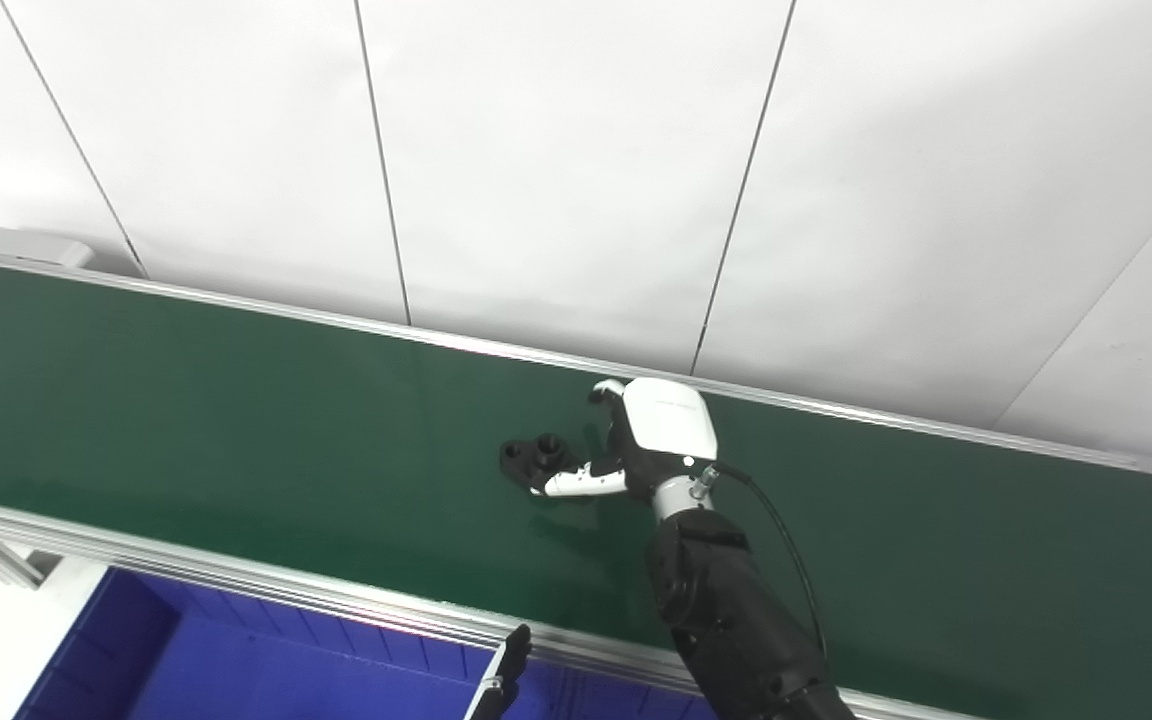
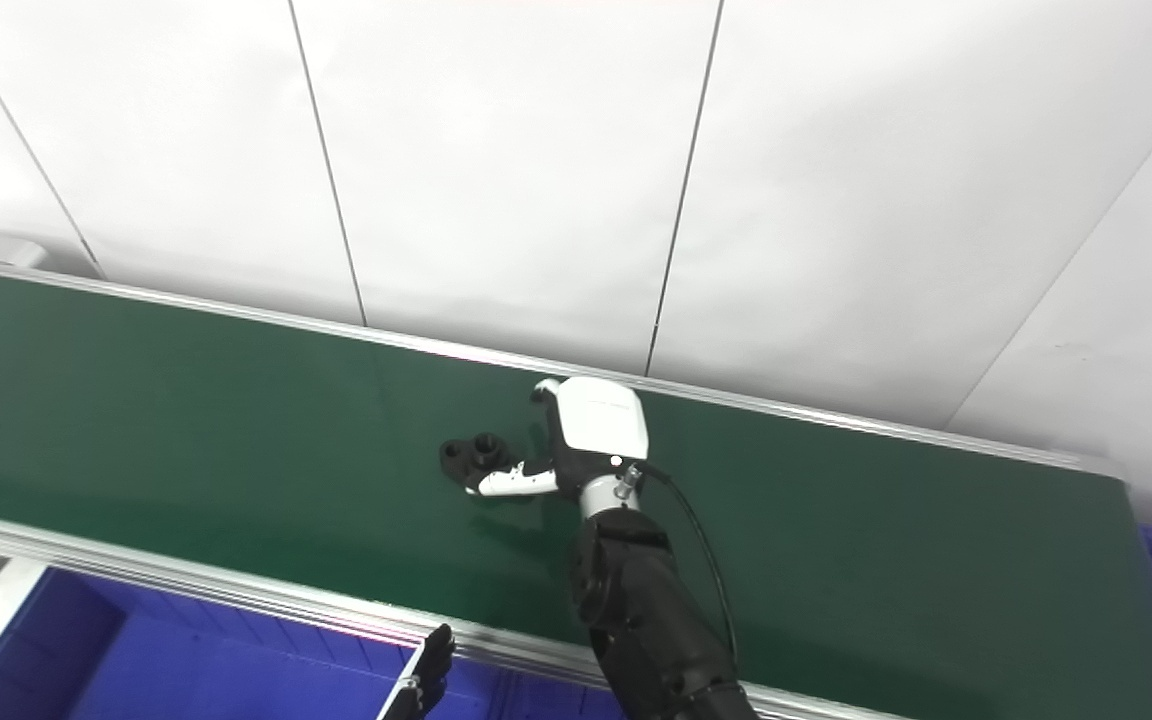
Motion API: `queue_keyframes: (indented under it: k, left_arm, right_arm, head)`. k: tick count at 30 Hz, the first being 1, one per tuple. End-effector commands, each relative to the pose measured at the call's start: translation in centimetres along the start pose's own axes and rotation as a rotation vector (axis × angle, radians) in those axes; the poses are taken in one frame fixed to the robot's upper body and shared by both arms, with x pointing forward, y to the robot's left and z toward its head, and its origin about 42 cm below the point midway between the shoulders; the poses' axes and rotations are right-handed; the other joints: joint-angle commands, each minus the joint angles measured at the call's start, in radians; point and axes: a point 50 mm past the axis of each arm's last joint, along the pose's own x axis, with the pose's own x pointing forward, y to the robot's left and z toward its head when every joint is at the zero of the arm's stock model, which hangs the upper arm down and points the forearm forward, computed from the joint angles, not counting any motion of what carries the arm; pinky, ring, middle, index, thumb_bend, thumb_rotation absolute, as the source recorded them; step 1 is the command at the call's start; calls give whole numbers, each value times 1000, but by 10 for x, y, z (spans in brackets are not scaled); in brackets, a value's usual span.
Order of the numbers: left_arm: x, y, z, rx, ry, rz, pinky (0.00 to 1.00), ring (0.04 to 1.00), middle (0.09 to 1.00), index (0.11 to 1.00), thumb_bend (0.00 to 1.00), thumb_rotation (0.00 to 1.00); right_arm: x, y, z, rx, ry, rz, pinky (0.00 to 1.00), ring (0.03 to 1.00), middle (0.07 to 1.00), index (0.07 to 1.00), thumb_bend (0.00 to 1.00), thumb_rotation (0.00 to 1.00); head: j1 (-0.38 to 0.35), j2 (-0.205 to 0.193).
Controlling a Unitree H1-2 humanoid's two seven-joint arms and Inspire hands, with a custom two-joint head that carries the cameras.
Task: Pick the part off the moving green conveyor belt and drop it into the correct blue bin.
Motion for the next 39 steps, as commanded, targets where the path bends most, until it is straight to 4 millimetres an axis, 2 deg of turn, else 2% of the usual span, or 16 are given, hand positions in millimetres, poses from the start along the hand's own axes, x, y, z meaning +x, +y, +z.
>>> queue_keyframes:
  k: [1, 4, 6, 8, 14, 16, 17, 20, 23, 26, 39]
  left_arm:
    - [6, -55, 25, -152, -49, -20, 1000, 1000, 1000, 1000, 1000, 965]
    - [7, -57, 27, -164, -50, -22, 1000, 1000, 1000, 1000, 1000, 957]
    - [7, -58, 27, -167, -50, -22, 1000, 1000, 1000, 1000, 1000, 955]
    - [8, -59, 28, -167, -49, -20, 1000, 1000, 1000, 1000, 1000, 952]
    - [9, -61, 29, -181, -56, -21, 1000, 1000, 1000, 1000, 1000, 934]
    - [8, -61, 30, -181, -62, -24, 1000, 1000, 1000, 1000, 1000, 923]
    - [8, -62, 30, -179, -64, -25, 1000, 1000, 1000, 1000, 1000, 922]
    - [8, -62, 31, -179, -63, -28, 1000, 1000, 1000, 1000, 1000, 918]
    - [7, -62, 31, -183, -51, -26, 1000, 1000, 1000, 1000, 1000, 910]
    - [6, -61, 31, -179, -48, -27, 1000, 1000, 1000, 1000, 1000, 911]
    - [5, -58, 31, -175, -32, -29, 1000, 1000, 1000, 1000, 1000, 903]
  right_arm:
    - [0, -1, 25, 37, -61, -6, 231, 318, 454, 744, 853, 615]
    - [-3, 3, 31, 35, -74, 8, 215, 297, 434, 734, 863, 617]
    - [-5, 6, 33, 19, -85, 11, 193, 264, 389, 725, 865, 612]
    - [-8, 12, 36, -36, -106, 25, 149, 206, 317, 671, 837, 584]
    - [-24, 42, 40, -197, -180, 76, 121, 181, 287, 628, 809, 548]
    - [-33, 55, 42, -233, -189, 109, 116, 181, 290, 658, 764, 364]
    - [-36, 59, 43, -256, -190, 125, 102, 171, 277, 573, 634, 206]
    - [-39, 63, 40, -319, -188, 131, 76, 147, 249, 500, 540, 134]
    - [-39, 62, 35, -366, -164, 152, 39, 110, 206, 485, 524, 122]
    - [-38, 59, 32, -385, -152, 165, 35, 110, 210, 484, 523, 121]
    - [-41, 51, 28, -276, -140, 136, 59, 135, 231, 483, 522, 120]
  head:
    - [2, 3]
    - [4, 7]
    - [6, 9]
    - [9, 13]
    - [17, 19]
    - [18, 20]
    - [17, 22]
    - [17, 22]
    - [11, 28]
    - [8, 30]
    - [-9, 38]
